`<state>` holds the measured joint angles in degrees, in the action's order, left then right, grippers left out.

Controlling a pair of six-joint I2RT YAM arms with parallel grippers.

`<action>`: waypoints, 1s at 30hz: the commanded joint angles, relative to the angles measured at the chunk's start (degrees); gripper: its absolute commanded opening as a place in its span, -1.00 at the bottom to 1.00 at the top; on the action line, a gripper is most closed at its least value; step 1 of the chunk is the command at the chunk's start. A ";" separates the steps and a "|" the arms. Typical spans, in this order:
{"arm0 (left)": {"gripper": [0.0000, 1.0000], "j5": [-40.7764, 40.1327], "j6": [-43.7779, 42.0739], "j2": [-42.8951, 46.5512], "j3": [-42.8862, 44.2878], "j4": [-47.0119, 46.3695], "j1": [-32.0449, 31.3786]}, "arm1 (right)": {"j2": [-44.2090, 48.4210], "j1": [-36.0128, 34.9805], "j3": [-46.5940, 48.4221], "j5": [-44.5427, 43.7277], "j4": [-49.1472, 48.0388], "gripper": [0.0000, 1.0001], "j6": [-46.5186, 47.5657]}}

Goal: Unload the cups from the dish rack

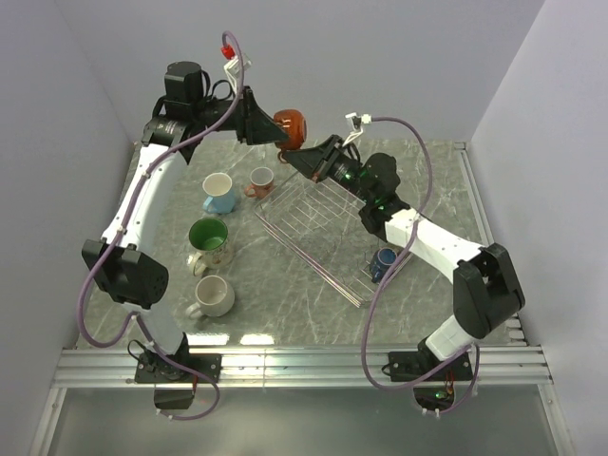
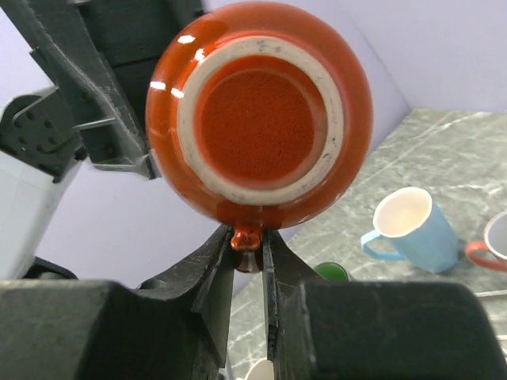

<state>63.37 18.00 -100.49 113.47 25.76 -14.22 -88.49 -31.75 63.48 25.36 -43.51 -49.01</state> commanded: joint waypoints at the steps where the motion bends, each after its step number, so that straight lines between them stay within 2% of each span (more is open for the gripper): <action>1: -0.27 3.77 4.67 0.20 0.70 -6.15 -0.55 | -1.42 -0.60 4.46 2.58 -6.50 -1.00 -1.78; 2: -0.60 3.86 5.29 0.20 0.70 -7.12 -0.55 | -1.95 -0.60 4.63 2.76 -6.42 -1.00 -1.96; 4: -0.99 2.64 5.21 0.03 1.22 -6.60 -0.55 | -3.17 -0.60 4.89 3.02 -6.15 -1.00 -2.23; 6: -0.99 -0.43 3.20 0.12 1.40 -4.50 -0.55 | -4.06 -0.60 6.03 3.73 -4.67 -0.99 -1.62; 7: -0.99 -2.45 2.49 0.03 1.66 -3.97 -0.55 | -4.93 -0.60 6.47 3.73 -1.70 -0.88 -1.09; 8: -0.99 -4.55 1.87 0.03 1.93 -3.00 -0.55 | -5.37 -0.60 6.83 3.55 0.07 -0.72 -0.30; 9: -0.99 -7.10 -0.40 -0.32 2.28 -0.65 -0.55 | -5.64 -0.60 7.09 2.59 1.92 -0.28 1.36; 10: -0.99 -14.17 -1.81 -0.67 3.67 1.12 -0.55 | -5.99 -0.51 7.53 1.71 3.94 -0.12 2.16; 11: -0.99 -17.81 -3.57 -1.11 4.56 2.62 -0.55 | -6.17 -0.51 7.62 0.84 7.87 0.14 3.13; 13: -0.99 -29.38 -8.05 -2.34 6.40 6.40 -0.55 | -6.26 -0.51 7.71 -2.77 11.85 0.30 6.11; 14: -0.99 -32.58 -9.46 -2.69 6.76 7.11 -0.55 | -6.35 -0.42 7.71 -3.65 15.00 0.37 6.82; 17: -0.99 -39.45 -13.95 -3.13 5.80 8.17 -0.55 | -6.70 -0.33 7.53 -6.11 19.24 0.45 9.54; 25: -0.99 -52.55 -26.34 -3.40 6.24 15.72 0.59 | -5.38 -0.42 7.27 -7.00 25.04 0.47 13.59; 30: -0.99 -59.23 -33.63 -1.38 2.74 22.05 5.42 | -3.01 -0.51 6.39 -8.14 27.42 0.47 16.93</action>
<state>11.62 -8.03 -105.49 116.60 45.52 -12.32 -95.33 -32.01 68.71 18.63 -17.28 -35.77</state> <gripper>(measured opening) 0.073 0.731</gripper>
